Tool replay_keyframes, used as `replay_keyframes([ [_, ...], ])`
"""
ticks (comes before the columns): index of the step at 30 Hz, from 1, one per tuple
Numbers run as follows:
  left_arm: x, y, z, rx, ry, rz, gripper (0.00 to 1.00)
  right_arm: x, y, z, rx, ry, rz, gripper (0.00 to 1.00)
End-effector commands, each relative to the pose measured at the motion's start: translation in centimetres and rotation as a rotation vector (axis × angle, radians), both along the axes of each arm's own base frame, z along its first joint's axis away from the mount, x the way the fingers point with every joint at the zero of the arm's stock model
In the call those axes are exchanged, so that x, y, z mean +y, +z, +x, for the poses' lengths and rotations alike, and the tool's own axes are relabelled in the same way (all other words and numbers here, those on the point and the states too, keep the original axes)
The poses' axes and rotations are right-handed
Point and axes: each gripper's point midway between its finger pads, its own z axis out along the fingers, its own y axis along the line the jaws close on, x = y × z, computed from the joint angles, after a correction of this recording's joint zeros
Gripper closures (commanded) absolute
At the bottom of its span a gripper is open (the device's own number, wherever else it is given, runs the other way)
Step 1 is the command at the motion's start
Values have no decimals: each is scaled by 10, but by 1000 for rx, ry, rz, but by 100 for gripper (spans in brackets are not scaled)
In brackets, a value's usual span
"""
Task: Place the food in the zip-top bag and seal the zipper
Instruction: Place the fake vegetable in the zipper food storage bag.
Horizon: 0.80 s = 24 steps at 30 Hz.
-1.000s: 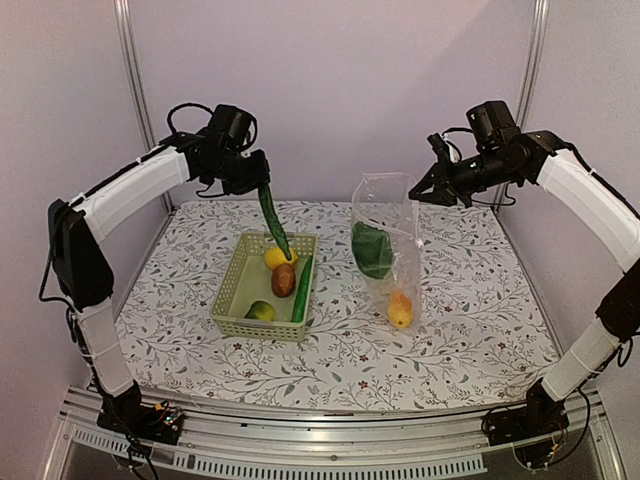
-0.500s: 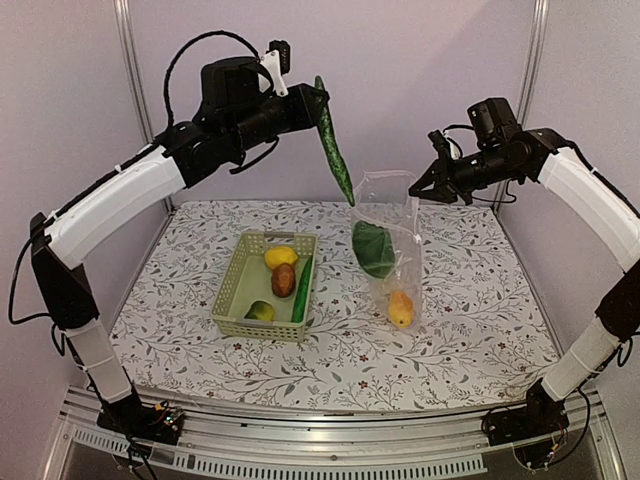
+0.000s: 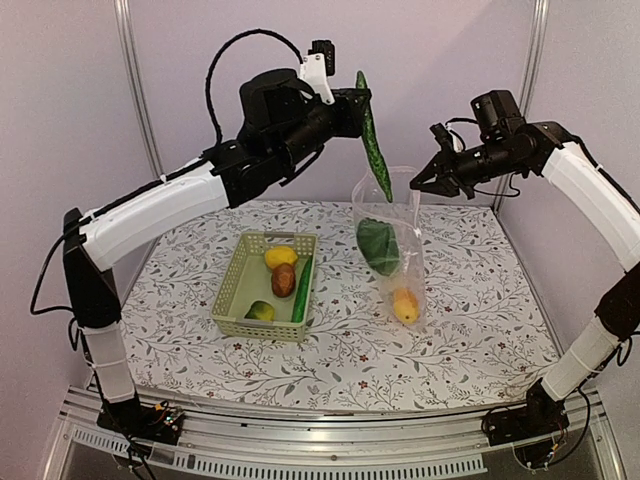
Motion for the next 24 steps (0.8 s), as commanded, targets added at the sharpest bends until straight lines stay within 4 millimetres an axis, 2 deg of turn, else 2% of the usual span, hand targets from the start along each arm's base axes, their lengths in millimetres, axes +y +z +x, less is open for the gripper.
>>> replay_keyframes([
  [1,-24,-27,-6,1,0,56,100,0,16,2,-13,-5,27,100],
  [7,-40,-63,-15,35,-20,105,100,-1,14,2,-11,-6,22,100],
  [14,-49,-95,-15,116,-31,68,98,1,15,3,-7,-3,32,100],
  [16,-54,-101,-19,135,-69,69,86,2,15,3,-9,-2,33,100],
  [19,-55,-99,-26,127,-107,78,60,3,13,5,-5,-1,34,100],
  [21,-51,-93,-28,107,-99,89,52,4,13,6,-5,0,37,100],
  [24,-42,-83,-27,94,-69,87,45,4,13,7,-5,-2,38,100],
])
